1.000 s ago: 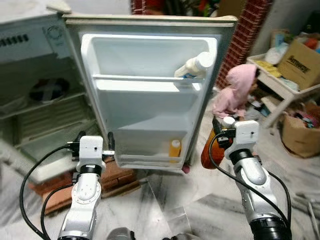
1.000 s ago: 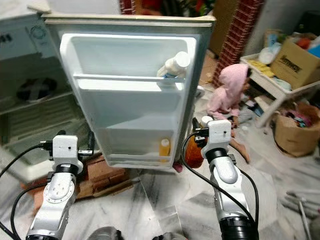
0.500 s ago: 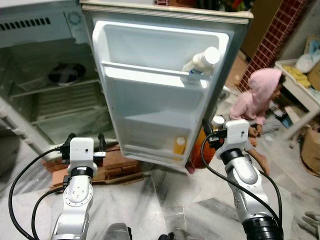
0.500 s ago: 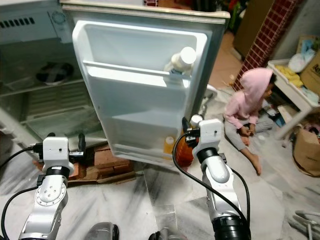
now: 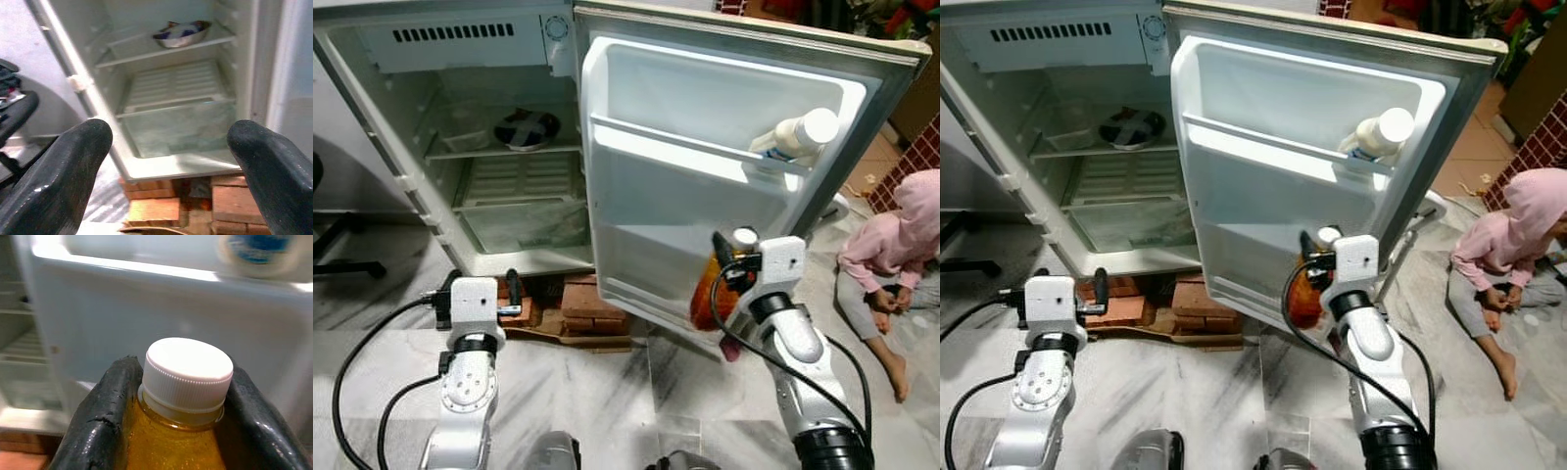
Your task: Restocking fridge
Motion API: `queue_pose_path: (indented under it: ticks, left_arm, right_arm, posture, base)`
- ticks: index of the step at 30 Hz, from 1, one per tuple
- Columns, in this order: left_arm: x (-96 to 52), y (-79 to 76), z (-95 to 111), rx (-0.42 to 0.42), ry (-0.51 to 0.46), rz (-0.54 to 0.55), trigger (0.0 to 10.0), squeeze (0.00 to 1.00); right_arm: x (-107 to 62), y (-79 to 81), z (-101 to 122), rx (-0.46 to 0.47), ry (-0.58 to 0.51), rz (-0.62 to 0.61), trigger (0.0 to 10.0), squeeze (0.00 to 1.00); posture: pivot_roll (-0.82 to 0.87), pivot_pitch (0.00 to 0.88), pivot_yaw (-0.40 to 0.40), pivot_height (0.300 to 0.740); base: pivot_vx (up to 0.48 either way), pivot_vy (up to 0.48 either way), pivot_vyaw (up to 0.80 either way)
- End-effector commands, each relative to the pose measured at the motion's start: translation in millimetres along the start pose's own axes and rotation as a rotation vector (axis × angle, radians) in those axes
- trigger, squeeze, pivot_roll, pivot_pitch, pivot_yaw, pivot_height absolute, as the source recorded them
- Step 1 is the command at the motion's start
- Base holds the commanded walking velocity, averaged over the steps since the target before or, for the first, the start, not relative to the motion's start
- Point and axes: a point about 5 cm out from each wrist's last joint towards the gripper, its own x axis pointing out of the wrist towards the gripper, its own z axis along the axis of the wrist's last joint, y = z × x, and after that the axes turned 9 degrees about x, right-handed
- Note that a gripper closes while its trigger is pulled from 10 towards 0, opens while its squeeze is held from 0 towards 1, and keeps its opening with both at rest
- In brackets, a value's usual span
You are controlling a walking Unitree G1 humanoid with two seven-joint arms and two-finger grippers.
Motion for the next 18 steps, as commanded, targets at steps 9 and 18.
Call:
queue_pose_path:
  ticks: [9, 18]
  left_arm:
    - [-0.4, 3.1, 1.6, -0.01, -0.015, -0.017, 10.0, 0.0]
    - [-0.2, 2.8, 1.8, -0.019, -0.016, -0.025, 10.0, 0.0]
  right_arm:
    - [0.9, 2.0, 3.8, 0.003, -0.024, -0.01, 10.0, 0.0]
    - [1.0, 5.0, 3.2, 0.018, -0.02, 0.01, 10.0, 0.0]
  posture:
    - [0.09, 0.086, -0.044, 0.74]
    - [0.09, 0.085, -0.044, 0.74]
  base:
    - [0.15, 0.0, 0.0]
    - [0.237, 0.188, 0.0]
